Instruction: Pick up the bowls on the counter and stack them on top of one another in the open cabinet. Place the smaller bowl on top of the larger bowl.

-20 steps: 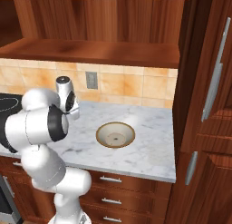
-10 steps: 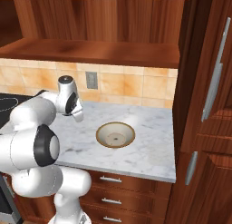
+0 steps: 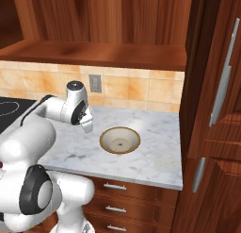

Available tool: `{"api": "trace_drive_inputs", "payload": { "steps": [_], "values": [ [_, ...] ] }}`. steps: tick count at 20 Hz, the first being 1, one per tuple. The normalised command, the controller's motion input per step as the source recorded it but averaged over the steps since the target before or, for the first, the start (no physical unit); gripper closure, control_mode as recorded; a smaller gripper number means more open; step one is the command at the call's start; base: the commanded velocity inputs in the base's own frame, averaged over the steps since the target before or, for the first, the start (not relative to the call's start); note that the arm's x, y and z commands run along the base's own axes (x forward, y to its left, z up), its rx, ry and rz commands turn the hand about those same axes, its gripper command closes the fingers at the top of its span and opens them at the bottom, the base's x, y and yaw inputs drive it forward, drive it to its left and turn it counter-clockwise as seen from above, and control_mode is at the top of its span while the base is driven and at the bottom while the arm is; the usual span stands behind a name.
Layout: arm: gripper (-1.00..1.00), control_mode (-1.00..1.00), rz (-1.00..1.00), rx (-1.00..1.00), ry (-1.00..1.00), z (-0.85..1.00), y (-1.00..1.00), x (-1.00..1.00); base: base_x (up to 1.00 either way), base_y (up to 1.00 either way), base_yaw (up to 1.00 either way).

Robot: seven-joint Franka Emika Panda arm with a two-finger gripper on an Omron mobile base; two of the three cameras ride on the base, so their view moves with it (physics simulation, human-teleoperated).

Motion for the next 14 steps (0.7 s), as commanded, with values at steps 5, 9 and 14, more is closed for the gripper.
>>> {"api": "trace_drive_inputs", "payload": {
  "steps": [5,9,14],
  "values": [
    [1.00,-1.00,-0.05,0.02,0.00,0.02,-0.63,-0.41,0.00,0.00,0.00],
    [1.00,-1.00,-0.06,0.00,0.00,0.00,-0.67,-0.26,0.00,0.00,0.00],
    [1.00,-1.00,-0.07,0.00,0.00,0.00,-0.62,-0.09,0.00,0.00,0.00]
  ]
}}
